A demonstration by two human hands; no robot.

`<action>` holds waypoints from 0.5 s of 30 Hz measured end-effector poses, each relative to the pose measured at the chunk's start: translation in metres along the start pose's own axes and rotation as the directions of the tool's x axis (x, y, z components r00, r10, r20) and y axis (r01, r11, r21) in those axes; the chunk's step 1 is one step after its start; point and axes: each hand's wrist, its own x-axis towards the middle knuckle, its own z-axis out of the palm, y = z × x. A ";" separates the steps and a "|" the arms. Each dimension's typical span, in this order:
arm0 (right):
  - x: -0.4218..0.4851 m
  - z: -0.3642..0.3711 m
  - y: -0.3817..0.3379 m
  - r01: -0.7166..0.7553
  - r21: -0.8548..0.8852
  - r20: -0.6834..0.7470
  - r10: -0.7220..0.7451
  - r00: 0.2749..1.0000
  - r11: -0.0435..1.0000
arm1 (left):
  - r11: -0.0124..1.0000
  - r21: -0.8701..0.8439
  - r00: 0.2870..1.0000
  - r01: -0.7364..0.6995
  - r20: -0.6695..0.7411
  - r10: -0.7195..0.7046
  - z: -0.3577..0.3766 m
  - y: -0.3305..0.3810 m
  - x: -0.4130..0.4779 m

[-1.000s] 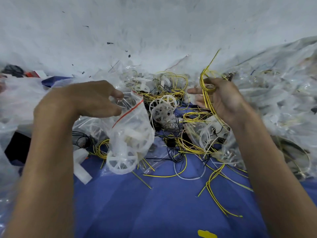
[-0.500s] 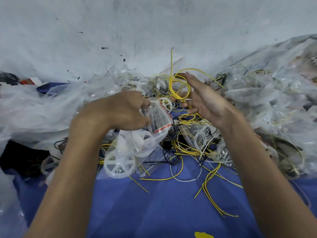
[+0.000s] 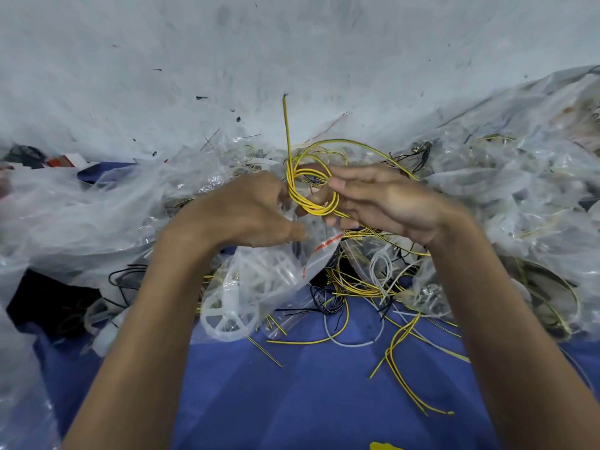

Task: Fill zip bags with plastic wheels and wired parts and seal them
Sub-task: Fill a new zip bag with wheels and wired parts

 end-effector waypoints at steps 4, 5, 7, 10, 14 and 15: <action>-0.003 0.001 0.001 -0.027 -0.303 0.057 0.047 0.997 0.953 | 0.986 -0.166 0.998 -0.036 -0.047 0.028 -0.004 -0.004 -0.004; -0.004 0.003 0.001 -0.016 -0.391 0.093 0.057 0.994 0.920 | 0.974 -0.224 0.998 -0.046 -0.052 0.035 -0.005 -0.004 -0.005; -0.003 0.006 -0.001 -0.021 -0.504 0.137 0.104 0.985 0.863 | 0.958 -0.283 0.998 -0.045 -0.050 0.032 -0.005 -0.005 -0.005; 0.000 0.012 -0.007 -0.056 -0.660 0.128 0.186 0.974 0.749 | 0.967 -0.256 1.000 -0.018 -0.016 0.014 -0.004 -0.003 -0.003; 0.006 0.027 -0.012 0.039 -0.850 0.099 0.085 0.991 0.526 | 0.990 -0.127 0.997 -0.068 -0.030 0.065 -0.001 0.003 -0.004; 0.007 0.032 -0.011 0.081 -0.870 0.101 0.014 0.995 0.486 | 0.993 -0.086 0.996 -0.076 -0.058 0.071 -0.001 0.003 -0.003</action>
